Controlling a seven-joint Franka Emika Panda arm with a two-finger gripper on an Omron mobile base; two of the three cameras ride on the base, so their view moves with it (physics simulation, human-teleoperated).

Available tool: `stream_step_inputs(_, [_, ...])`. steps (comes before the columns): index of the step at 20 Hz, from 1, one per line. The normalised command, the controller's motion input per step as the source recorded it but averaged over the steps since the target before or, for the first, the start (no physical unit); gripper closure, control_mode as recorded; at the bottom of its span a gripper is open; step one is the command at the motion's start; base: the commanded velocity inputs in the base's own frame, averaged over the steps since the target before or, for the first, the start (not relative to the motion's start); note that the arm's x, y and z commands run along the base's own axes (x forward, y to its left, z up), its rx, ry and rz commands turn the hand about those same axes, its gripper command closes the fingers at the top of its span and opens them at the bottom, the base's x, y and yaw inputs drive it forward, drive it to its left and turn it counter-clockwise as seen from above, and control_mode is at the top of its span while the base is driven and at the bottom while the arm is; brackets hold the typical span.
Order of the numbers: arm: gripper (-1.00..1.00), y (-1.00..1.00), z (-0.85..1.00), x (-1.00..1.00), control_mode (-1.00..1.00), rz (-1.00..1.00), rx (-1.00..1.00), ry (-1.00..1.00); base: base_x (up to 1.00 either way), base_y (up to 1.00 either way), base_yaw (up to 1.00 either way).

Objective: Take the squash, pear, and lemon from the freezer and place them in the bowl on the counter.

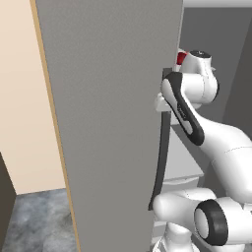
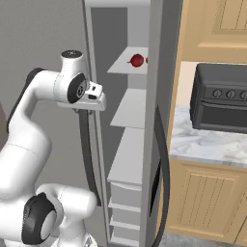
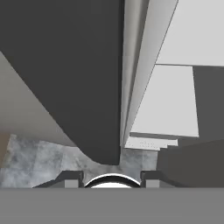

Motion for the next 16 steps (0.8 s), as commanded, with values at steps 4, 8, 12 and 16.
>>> stream_step_inputs(4, [-1.0, 0.0, 0.0, -0.5, -1.0, -0.02, 0.0, 0.0, 0.0, 0.0, 0.0])
stream_step_inputs(8, [-1.0, -0.14, 0.0, -1.0, -1.0, -0.12, 0.0, -0.01, 0.0, 0.0, 0.0])
stream_step_inputs(12, [-1.0, -0.17, 0.0, -1.0, -1.0, -0.13, 0.0, -0.01, 0.0, 0.0, 0.0])
stream_step_inputs(16, [-1.0, -0.03, 0.0, -0.77, -1.0, -0.05, 0.0, 0.0, 0.0, 0.0, 0.0])
